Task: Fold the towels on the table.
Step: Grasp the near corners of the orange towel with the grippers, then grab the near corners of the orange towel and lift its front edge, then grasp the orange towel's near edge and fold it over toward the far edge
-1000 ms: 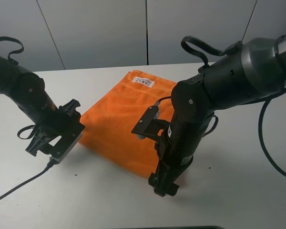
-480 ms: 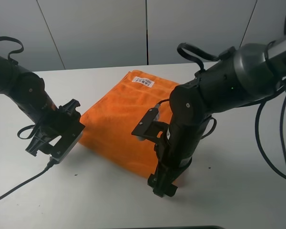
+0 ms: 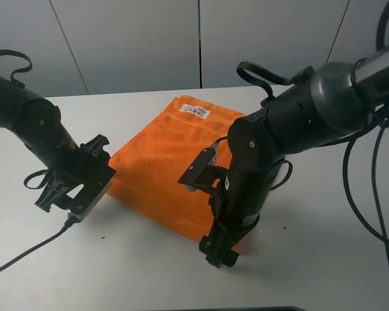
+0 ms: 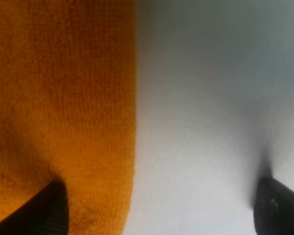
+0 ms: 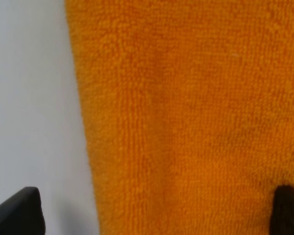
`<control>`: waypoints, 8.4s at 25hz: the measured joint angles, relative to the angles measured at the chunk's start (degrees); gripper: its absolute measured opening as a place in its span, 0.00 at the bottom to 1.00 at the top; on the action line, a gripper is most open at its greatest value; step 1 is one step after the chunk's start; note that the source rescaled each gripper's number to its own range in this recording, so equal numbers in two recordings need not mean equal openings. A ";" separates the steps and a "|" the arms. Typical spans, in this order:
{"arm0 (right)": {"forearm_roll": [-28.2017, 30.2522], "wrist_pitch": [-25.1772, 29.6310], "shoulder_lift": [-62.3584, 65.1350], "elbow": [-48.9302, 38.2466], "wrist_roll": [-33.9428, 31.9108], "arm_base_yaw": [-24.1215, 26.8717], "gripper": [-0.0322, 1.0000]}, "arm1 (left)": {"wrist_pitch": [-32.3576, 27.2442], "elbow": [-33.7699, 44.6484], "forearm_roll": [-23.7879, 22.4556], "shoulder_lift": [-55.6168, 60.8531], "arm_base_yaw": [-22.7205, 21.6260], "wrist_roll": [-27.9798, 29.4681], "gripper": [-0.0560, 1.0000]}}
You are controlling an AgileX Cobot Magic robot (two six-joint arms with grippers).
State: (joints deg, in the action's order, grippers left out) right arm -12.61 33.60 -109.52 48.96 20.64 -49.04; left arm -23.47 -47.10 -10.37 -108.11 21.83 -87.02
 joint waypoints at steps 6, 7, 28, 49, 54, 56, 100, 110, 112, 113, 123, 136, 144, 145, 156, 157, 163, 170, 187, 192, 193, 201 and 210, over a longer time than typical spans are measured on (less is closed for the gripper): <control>0.00 -0.11 0.00 0.00 -0.09 0.00 1.00 | -0.24 -0.20 0.00 -0.58 0.00 0.00 0.99; 0.00 -0.21 0.00 0.00 -0.09 0.00 1.00 | -0.24 -0.23 0.00 -0.58 0.00 0.00 0.99; 6.17 -2.97 -0.23 0.00 -6.67 -4.29 0.90 | -0.80 -0.33 0.00 -0.72 0.00 1.60 0.89; 6.64 0.16 -0.58 0.04 -4.31 -5.46 0.03 | 0.15 -0.33 0.10 -1.21 0.00 9.01 0.06; 7.91 1.59 -0.58 0.13 -3.83 -5.55 0.03 | -1.11 -0.33 1.47 -0.91 0.35 10.13 0.06; 8.05 1.70 -0.58 0.13 -3.72 -5.55 0.03 | -1.18 -0.33 1.55 -0.86 0.35 10.24 0.06; 14.90 9.88 9.46 0.07 -3.26 -5.70 0.03 | 0.31 0.00 15.26 6.86 0.42 10.69 0.05; 25.31 11.82 12.25 -0.04 -11.42 -5.70 0.03 | 0.20 0.08 22.25 9.63 3.62 17.89 0.05; 27.45 12.19 12.60 -0.04 -13.31 -5.15 0.03 | 0.95 0.08 20.86 10.20 5.09 21.41 0.05; 28.23 12.30 12.69 -0.04 -14.14 -4.50 0.03 | 1.06 0.08 19.73 10.32 5.64 23.64 0.05; 31.26 12.66 15.07 -0.04 -15.74 3.43 0.03 | -0.90 -6.54 4.52 10.32 7.24 45.18 0.05; 37.43 12.22 15.94 -0.04 -20.06 5.15 0.03 | 6.73 -12.05 -4.02 8.93 7.33 45.95 0.05; 41.39 12.44 15.94 -0.04 -24.89 6.68 0.03 | 12.36 -13.61 -8.66 6.43 7.33 45.95 0.05; 41.99 12.44 15.94 -0.04 -25.52 7.07 0.03 | 13.04 -13.64 -9.51 6.20 7.33 45.95 0.05; 43.36 13.13 15.94 -0.04 -29.01 7.81 0.03 | 17.17 -16.84 -12.54 2.04 7.33 46.05 0.05; 43.36 13.13 15.94 -0.04 -29.24 7.82 0.03 | 17.29 -17.26 -12.99 1.74 7.33 46.05 0.05; 43.36 13.38 15.94 -0.04 -29.83 7.82 0.03 | 19.95 -17.92 -15.19 -0.74 7.33 46.05 0.05; 45.66 13.50 15.94 -0.04 -32.21 7.91 0.03 | 21.58 -21.22 -15.45 -4.61 7.33 46.05 0.05; 52.55 10.22 9.48 -0.04 -38.69 9.09 0.03 | 26.19 -26.27 -16.77 -10.58 7.50 44.87 0.05; 54.21 10.12 9.02 -0.04 -41.38 9.09 0.03 | 26.35 -28.63 -16.89 -12.99 7.50 44.87 0.05; 54.96 10.12 8.98 -0.04 -42.14 9.09 0.03 | 26.43 -29.08 -16.89 -13.36 7.50 44.87 0.05; 56.88 8.51 6.68 -0.04 -43.80 9.09 0.03 | 27.46 -32.46 -16.89 -16.93 7.50 44.87 0.05; 57.13 6.85 3.76 -0.04 -46.96 9.09 0.03 | 30.06 -32.68 -16.89 -19.66 7.50 43.77 0.05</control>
State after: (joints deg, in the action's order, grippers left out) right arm 44.52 40.46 -105.76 48.92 -26.32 -39.96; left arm 6.59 -79.78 -27.27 -127.77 29.33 -43.25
